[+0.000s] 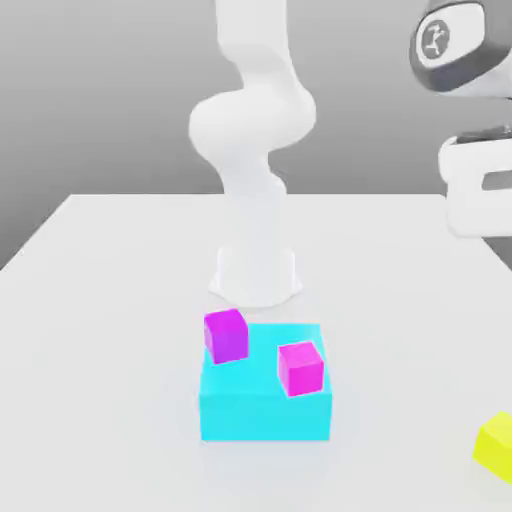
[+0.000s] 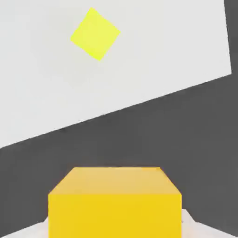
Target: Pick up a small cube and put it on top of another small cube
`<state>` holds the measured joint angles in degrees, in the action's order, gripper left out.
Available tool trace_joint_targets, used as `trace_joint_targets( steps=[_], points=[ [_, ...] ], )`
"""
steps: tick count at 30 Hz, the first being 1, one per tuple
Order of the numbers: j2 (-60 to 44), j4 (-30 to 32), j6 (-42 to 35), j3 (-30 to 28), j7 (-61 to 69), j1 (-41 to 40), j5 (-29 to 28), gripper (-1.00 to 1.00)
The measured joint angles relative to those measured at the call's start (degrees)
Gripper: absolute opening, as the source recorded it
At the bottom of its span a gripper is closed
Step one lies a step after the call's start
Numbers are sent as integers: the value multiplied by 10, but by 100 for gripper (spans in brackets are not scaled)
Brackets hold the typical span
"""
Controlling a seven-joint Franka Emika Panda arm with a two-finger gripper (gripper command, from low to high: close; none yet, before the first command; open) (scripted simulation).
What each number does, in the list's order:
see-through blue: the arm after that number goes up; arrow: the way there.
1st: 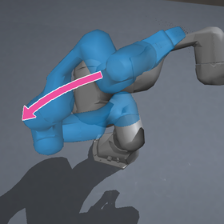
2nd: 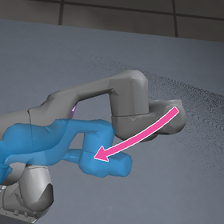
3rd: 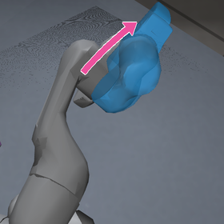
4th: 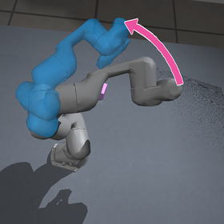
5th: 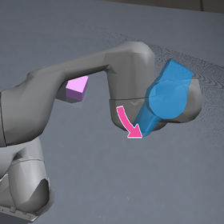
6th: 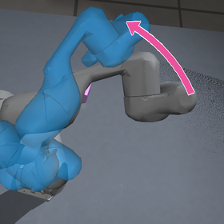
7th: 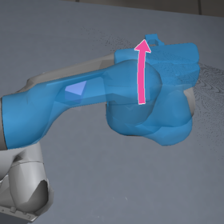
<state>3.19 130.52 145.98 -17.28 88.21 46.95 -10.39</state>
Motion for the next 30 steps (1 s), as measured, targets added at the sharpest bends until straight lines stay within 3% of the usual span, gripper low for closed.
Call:
trace_joint_targets(
  steps=[14,30],
  points=[
    [-61,8,-8,7,295,29,-5,-100],
    [-173,20,8,86,719,-13,134,-100]
  ],
)
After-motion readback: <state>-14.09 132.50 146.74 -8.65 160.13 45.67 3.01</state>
